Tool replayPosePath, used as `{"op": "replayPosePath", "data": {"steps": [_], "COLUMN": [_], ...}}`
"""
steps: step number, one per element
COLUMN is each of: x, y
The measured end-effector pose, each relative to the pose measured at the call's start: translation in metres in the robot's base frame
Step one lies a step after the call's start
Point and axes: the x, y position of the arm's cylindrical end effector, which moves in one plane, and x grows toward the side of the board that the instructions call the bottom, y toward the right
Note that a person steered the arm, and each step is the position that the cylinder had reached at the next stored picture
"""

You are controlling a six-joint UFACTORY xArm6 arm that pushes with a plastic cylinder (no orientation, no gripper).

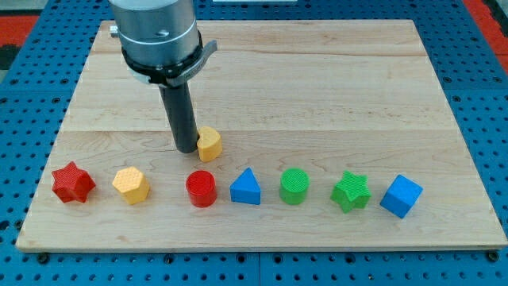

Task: Push the yellow hexagon vertically above the red circle

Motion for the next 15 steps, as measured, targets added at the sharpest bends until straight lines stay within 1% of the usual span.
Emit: {"op": "replayPosePath", "data": {"steps": [1, 2, 3, 4, 5, 6, 7, 8, 9, 10, 11, 12, 13, 15], "x": [0.010, -0.009, -0.033, -0.005, 0.004, 0.003, 0.003, 0.020, 0.063, 0.084, 0.092, 0.101, 0.089, -0.005], "y": [0.013, 0.057, 0.084, 0.084, 0.084, 0.056, 0.017, -0.032, -0.035, -0.051, -0.083, -0.097, -0.114, -0.082]}}
